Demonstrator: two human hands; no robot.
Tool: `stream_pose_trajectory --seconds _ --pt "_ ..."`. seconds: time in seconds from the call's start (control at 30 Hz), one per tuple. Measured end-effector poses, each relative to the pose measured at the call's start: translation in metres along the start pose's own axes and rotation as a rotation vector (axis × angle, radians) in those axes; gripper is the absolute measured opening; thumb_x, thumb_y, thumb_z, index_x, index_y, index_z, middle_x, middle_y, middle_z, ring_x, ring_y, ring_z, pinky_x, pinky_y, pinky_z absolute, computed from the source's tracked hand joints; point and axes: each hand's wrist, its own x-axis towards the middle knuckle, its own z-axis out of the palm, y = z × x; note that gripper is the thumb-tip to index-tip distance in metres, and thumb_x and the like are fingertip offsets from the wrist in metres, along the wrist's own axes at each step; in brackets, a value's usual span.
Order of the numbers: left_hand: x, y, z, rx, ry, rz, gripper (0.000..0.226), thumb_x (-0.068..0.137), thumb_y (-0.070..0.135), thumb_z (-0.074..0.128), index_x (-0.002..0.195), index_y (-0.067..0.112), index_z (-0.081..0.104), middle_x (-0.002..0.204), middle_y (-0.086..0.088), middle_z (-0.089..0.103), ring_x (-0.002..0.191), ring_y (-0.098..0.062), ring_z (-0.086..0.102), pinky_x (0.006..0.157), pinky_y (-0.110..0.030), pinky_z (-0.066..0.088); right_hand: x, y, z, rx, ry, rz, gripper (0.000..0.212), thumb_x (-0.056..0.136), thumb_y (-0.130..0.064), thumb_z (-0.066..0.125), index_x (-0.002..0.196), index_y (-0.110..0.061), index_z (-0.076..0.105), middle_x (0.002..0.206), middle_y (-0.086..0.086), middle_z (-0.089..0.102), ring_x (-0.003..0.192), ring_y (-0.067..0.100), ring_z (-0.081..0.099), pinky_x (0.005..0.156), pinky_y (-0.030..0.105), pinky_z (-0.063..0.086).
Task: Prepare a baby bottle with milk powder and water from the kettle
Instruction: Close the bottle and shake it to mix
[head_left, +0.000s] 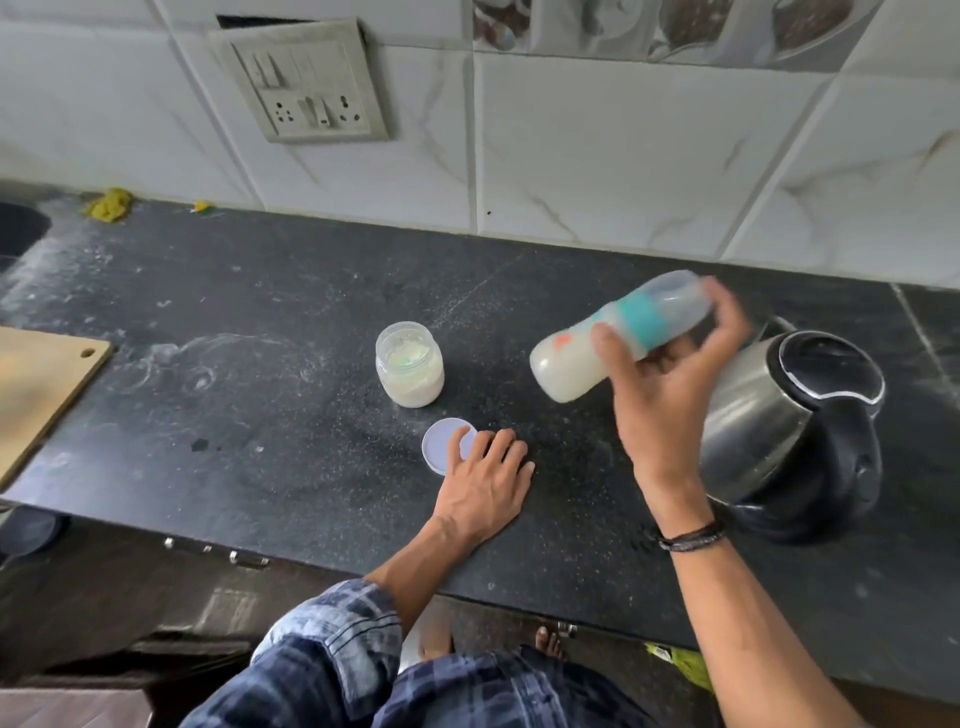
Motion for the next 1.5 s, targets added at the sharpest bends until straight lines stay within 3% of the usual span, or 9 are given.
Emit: stream_pose_trajectory --seconds 0.13,0.3,0.43,0.53,0.7,0.93,1.27,1.43,1.5 --pt "0.000 0.000 -0.001 -0.007 -0.021 0.004 0.030 0.106 0.042 0.044 0.115 0.021 0.063 0.122 0.001 0.060 0.107 -0.025 0.056 0.107 -0.058 0.036 -0.001 0.011 -0.002 -0.084 -0.044 0.017 0.083 0.087 -0.020 0.085 0.147 -0.026 0.028 0.129 -0.015 0.065 0.109 0.015 0.071 0.085 0.027 0.060" --pt "0.001 0.001 -0.002 0.002 -0.054 -0.009 0.032 0.106 0.043 0.041 0.117 0.022 0.062 0.120 0.002 0.060 0.108 -0.025 0.056 0.108 -0.057 0.035 -0.023 0.042 -0.009 -0.347 -0.184 0.069 0.084 0.083 -0.031 0.088 0.143 -0.046 0.032 0.126 -0.031 0.059 0.103 0.008 0.071 0.084 0.041 0.063" --pt "0.000 0.000 -0.004 0.001 -0.060 -0.006 0.032 0.106 0.043 0.042 0.116 0.021 0.062 0.122 0.001 0.060 0.109 -0.025 0.057 0.108 -0.058 0.036 -0.031 0.068 -0.012 -0.517 -0.206 0.014 0.083 0.085 -0.030 0.086 0.146 -0.044 0.031 0.146 -0.013 0.051 0.124 0.020 0.060 0.097 0.049 0.056" --pt "0.000 0.000 -0.003 -0.004 -0.055 -0.005 0.033 0.106 0.043 0.041 0.116 0.020 0.063 0.123 0.001 0.060 0.109 -0.025 0.057 0.108 -0.059 0.037 -0.035 0.085 -0.018 -0.679 -0.237 -0.025 0.081 0.087 -0.026 0.084 0.153 -0.031 0.037 0.143 -0.002 0.055 0.120 0.024 0.055 0.099 0.042 0.051" --pt "0.000 -0.001 -0.003 -0.011 -0.059 -0.001 0.034 0.106 0.044 0.039 0.118 0.021 0.062 0.125 0.001 0.060 0.111 -0.024 0.056 0.108 -0.058 0.036 -0.043 0.099 -0.023 -0.794 -0.310 -0.025 0.078 0.090 -0.028 0.080 0.149 -0.040 0.032 0.119 0.009 0.060 0.104 0.028 0.053 0.084 0.041 0.050" --pt "-0.001 -0.001 0.000 -0.017 -0.023 0.006 0.031 0.105 0.043 0.041 0.115 0.021 0.061 0.122 0.002 0.059 0.107 -0.024 0.056 0.106 -0.058 0.037 -0.056 0.114 -0.028 -0.899 -0.321 -0.072 0.081 0.087 -0.042 0.080 0.150 -0.040 0.030 0.116 0.003 0.058 0.101 0.026 0.055 0.068 0.042 0.055" --pt "0.000 -0.001 0.000 -0.005 -0.026 0.011 0.030 0.105 0.043 0.042 0.114 0.021 0.061 0.122 0.001 0.059 0.107 -0.025 0.056 0.106 -0.058 0.035 -0.027 0.090 -0.027 -0.744 -0.292 0.010 0.095 0.081 -0.035 0.087 0.150 -0.052 0.024 0.150 -0.016 0.052 0.124 0.017 0.062 0.093 0.040 0.056" --pt "0.000 0.000 0.002 0.009 -0.007 0.011 0.031 0.106 0.043 0.043 0.113 0.020 0.062 0.119 0.001 0.059 0.105 -0.025 0.056 0.107 -0.057 0.034 -0.007 0.038 -0.023 -0.225 0.047 -0.168 0.098 0.082 -0.030 0.092 0.154 -0.039 0.026 0.148 -0.027 0.042 0.130 0.015 0.057 0.095 0.035 0.059" --pt "0.000 -0.001 0.003 0.006 0.002 0.016 0.030 0.106 0.043 0.044 0.113 0.020 0.063 0.119 0.002 0.059 0.104 -0.025 0.056 0.106 -0.056 0.033 -0.008 0.030 -0.021 -0.123 0.025 -0.140 0.099 0.082 -0.019 0.091 0.154 -0.034 0.025 0.147 -0.025 0.042 0.127 0.018 0.059 0.094 0.042 0.061"
